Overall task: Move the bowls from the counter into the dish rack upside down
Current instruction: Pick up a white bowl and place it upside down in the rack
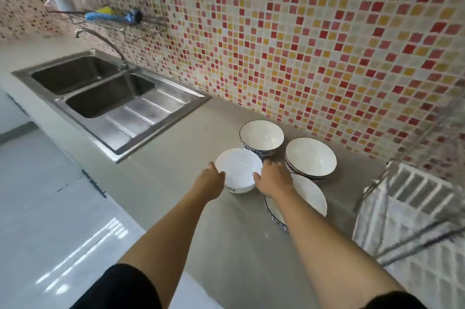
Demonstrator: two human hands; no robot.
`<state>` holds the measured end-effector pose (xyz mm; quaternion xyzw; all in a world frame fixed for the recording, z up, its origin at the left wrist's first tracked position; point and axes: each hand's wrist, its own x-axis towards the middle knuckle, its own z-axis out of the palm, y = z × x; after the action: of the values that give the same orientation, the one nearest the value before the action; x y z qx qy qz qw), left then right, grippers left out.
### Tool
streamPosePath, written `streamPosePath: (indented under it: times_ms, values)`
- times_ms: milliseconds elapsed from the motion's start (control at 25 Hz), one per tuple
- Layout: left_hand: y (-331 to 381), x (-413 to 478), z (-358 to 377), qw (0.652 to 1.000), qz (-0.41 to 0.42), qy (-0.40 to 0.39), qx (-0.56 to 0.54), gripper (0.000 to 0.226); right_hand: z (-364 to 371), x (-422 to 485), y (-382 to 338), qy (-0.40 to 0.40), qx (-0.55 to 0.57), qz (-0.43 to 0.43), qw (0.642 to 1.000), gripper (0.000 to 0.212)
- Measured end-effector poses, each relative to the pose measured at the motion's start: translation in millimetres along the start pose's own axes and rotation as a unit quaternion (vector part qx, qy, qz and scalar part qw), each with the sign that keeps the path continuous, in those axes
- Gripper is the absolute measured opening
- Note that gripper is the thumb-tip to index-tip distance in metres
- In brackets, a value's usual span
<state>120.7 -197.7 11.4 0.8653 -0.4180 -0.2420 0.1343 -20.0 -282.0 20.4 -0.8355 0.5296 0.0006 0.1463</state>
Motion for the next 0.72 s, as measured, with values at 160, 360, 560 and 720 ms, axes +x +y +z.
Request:
streamPosePath:
  times_ms: [160,360,560,720]
  values:
    - [0,15,30,0.995,-0.038,0.028,-0.092,0.051,30,17,-5,-0.019,-0.013,0.019,1.0,0.057]
    - [-3,18,24,0.966,-0.078,0.058,-0.241,0.035,27,16,-19,0.053,0.037,0.018,0.998,0.054]
    - [3,-8,-39,0.947,-0.054,0.119,-0.292,0.033,-26,-4,-37,0.122,0.125,-0.041,0.984,0.061]
    - [23,-47,-98,0.917,0.032,0.146,-0.37,0.036,-84,-38,-59,0.181,0.273,-0.026,0.944,0.054]
